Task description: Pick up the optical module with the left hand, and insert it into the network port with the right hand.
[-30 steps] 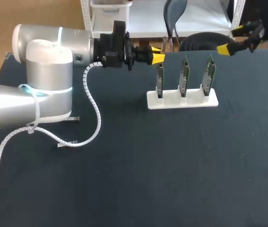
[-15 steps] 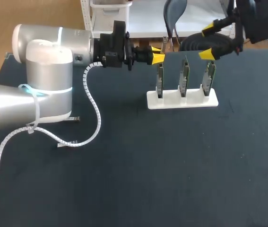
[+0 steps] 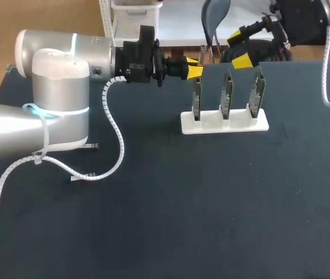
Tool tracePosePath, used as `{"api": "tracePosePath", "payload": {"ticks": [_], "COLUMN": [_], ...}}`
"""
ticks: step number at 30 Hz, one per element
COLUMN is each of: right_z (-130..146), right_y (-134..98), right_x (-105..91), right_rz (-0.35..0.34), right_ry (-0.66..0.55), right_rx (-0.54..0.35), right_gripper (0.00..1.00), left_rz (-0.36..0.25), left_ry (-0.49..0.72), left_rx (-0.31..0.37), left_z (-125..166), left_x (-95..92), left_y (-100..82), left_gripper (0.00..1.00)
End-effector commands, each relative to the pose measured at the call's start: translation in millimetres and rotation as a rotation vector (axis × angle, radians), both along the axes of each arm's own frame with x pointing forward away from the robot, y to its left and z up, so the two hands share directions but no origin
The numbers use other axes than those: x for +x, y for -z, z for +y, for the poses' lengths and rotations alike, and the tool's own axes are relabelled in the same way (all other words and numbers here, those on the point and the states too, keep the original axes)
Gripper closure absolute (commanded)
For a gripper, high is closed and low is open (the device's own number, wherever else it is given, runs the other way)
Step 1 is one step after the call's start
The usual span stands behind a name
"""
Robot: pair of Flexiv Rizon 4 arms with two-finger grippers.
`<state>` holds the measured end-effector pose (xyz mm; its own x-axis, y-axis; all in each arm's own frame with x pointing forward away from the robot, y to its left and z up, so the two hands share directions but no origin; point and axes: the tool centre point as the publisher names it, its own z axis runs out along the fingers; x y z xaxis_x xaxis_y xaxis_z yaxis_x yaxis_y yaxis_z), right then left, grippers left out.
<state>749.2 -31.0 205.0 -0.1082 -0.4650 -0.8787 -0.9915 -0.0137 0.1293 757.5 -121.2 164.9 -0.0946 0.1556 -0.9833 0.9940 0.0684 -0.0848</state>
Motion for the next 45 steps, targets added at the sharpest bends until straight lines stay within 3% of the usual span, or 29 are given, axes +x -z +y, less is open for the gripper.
{"api": "tracePosePath", "payload": {"ticks": [1,14,31,45], "right_z": [8.3,28.3,50.1,61.4], "right_y": [1.2,1.1,-3.5,-4.0], "right_x": [5.1,9.8,5.6,5.7], "right_rz": [0.067,-0.009,0.023,0.023], "right_ry": [-0.119,0.046,-0.015,-0.048], "right_rx": [0.006,-0.036,0.009,-0.003], "right_gripper": [0.0,0.0,0.0,0.0], "left_rz": [-0.004,-0.004,-0.004,-0.004], "left_ry": [-0.007,-0.007,-0.007,-0.007], "left_rx": [-0.004,-0.004,-0.004,-0.004], "left_z": [-0.2,-0.2,-0.2,-0.2], "left_x": [-1.7,-1.7,-1.7,-1.7], "left_y": [0.9,0.9,0.9,0.9], "left_gripper": [1.0,1.0,1.0,1.0]}}
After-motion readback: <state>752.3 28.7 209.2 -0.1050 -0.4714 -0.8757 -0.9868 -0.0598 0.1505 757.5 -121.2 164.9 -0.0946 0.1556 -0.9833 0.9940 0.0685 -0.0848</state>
